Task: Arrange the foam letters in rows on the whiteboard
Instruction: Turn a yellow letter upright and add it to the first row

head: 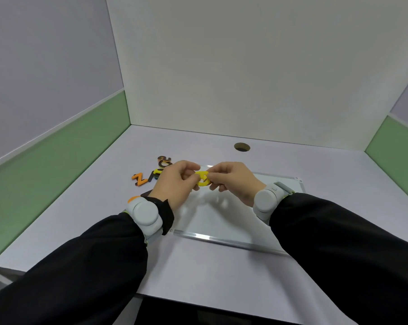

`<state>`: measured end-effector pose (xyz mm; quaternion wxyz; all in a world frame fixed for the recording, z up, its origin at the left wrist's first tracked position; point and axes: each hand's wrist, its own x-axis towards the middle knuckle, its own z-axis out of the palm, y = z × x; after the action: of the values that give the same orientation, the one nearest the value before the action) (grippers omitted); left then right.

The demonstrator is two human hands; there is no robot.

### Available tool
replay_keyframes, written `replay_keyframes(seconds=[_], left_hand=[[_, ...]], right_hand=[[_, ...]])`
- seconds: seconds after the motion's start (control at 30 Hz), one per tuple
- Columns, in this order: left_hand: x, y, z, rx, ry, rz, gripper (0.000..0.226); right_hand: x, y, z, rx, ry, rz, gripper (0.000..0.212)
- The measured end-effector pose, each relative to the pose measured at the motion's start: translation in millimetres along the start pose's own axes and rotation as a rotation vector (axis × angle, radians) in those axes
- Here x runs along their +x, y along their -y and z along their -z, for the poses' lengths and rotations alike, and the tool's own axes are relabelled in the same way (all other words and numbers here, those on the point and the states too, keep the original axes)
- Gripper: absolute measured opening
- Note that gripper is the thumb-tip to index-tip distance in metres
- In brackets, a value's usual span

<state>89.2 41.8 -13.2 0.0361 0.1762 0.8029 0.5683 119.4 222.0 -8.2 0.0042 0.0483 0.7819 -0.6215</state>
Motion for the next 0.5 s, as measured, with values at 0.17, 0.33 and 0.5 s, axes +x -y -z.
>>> replay_keyframes(seconds=[0.17, 0.33, 0.5], left_hand=[[1.7, -8.3, -14.9, -0.136, 0.025, 0.045, 0.015], [5.5, -14.2, -28.8, -0.154, 0.057, 0.068, 0.009], [11.1, -22.1, -39.8, 0.0, 0.115, 0.012, 0.008]], right_hand=[[-6.1, -4.4, 14.6, 0.02, -0.037, -0.017, 0.017], [-11.5, -5.1, 32.8, 0.033, -0.07, -0.009, 0.023], [-18.8, -4.9, 49.8, -0.077, -0.057, 0.008, 0.023]])
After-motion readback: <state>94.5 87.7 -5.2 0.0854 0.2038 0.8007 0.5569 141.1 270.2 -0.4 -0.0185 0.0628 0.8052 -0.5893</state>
